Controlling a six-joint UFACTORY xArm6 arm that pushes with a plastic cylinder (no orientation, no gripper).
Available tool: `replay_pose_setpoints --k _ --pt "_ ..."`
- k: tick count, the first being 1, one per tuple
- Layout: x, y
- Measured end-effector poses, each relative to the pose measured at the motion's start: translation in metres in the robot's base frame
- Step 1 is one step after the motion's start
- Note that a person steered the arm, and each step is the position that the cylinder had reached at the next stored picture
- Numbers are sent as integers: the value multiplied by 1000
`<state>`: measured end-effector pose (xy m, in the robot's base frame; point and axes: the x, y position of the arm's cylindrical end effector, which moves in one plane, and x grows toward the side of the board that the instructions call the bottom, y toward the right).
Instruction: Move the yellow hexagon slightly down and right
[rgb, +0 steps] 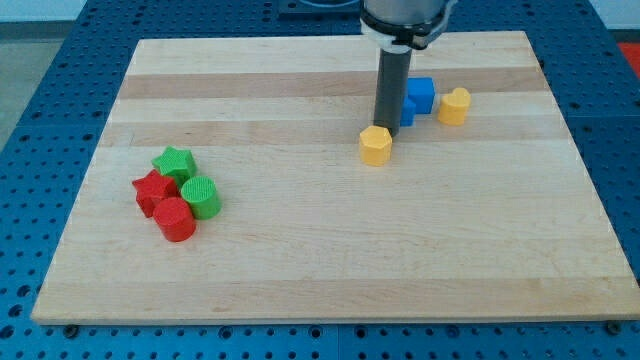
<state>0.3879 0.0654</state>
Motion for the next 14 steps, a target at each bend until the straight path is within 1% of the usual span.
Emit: replay_pose_setpoints --k 1,2,4,6,10,11,13,14 --pt "0 31" --pt "4 31" --pt "13 9" --pt "16 11" --pt "43 8" --pt "43 8" --pt "43 -60" --pt "56 -65"
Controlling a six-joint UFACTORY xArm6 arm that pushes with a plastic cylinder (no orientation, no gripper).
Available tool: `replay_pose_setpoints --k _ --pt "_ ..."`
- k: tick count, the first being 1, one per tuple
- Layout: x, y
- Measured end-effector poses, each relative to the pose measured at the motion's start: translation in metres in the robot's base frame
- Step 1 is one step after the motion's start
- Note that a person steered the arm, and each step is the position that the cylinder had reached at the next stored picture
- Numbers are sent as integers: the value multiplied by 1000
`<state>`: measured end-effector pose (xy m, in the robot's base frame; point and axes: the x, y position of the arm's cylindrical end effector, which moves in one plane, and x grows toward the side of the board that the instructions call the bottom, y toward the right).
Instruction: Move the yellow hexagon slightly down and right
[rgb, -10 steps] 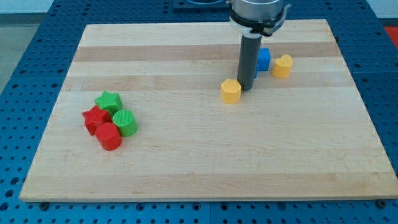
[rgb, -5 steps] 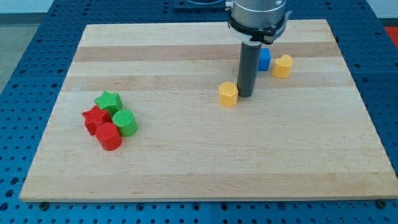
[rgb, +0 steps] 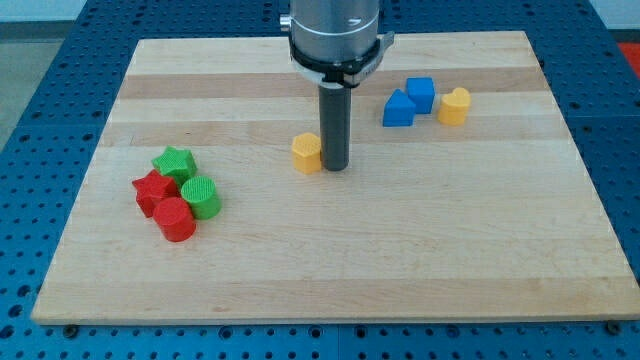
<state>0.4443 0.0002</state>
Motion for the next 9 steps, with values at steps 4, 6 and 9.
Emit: replay_pose_setpoints --k 4,6,9 --pt "8 -53" --pt "-17 -50" --pt "-73 -87"
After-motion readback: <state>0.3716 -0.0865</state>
